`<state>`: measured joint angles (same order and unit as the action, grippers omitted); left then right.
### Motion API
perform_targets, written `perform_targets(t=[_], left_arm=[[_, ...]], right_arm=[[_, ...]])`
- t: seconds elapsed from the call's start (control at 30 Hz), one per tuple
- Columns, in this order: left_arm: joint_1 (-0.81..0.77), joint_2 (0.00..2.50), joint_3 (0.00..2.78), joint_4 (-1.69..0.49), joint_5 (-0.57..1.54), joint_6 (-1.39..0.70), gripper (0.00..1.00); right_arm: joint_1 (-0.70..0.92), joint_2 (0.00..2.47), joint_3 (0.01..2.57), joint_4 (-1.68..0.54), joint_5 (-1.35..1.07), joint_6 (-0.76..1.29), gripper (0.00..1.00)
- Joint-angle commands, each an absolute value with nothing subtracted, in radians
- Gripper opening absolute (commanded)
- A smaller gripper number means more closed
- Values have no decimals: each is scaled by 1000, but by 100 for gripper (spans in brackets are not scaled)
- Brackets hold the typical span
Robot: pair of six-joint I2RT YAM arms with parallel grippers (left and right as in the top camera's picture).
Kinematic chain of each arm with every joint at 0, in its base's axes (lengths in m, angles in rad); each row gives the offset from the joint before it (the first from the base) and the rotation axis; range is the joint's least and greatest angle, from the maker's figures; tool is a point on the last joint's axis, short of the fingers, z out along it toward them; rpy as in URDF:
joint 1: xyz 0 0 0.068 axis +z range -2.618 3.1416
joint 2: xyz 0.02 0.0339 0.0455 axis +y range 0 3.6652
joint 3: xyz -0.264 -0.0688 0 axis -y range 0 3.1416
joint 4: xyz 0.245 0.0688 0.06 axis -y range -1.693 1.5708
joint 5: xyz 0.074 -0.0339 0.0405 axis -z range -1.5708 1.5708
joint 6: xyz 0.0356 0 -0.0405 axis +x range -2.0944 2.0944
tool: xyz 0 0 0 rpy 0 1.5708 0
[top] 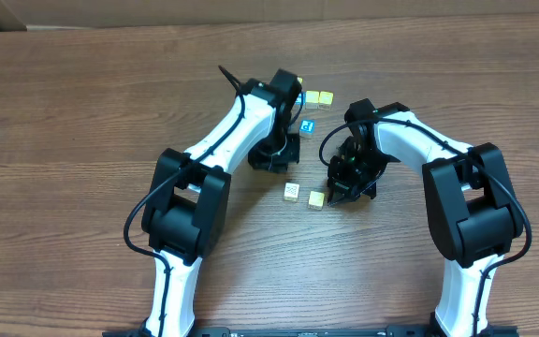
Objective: Flip 5 blocks
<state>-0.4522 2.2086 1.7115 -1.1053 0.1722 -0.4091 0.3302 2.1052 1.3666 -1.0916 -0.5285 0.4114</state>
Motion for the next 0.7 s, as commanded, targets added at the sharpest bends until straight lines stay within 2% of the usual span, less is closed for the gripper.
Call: perform_targets(t=[0.0, 0.27, 0.67], left_arm=[[-457, 2191, 1628, -1074, 197, -407, 4], [-457, 2191, 1590, -1023, 287, -403, 4], [-459, 2191, 1590, -1069, 285, -373, 4]], right_arm=[[341, 2097, 1361, -1079, -541, 420, 4], [341, 2097, 1361, -1065, -541, 420, 4], [341, 2097, 1361, -1015, -542, 447, 4]])
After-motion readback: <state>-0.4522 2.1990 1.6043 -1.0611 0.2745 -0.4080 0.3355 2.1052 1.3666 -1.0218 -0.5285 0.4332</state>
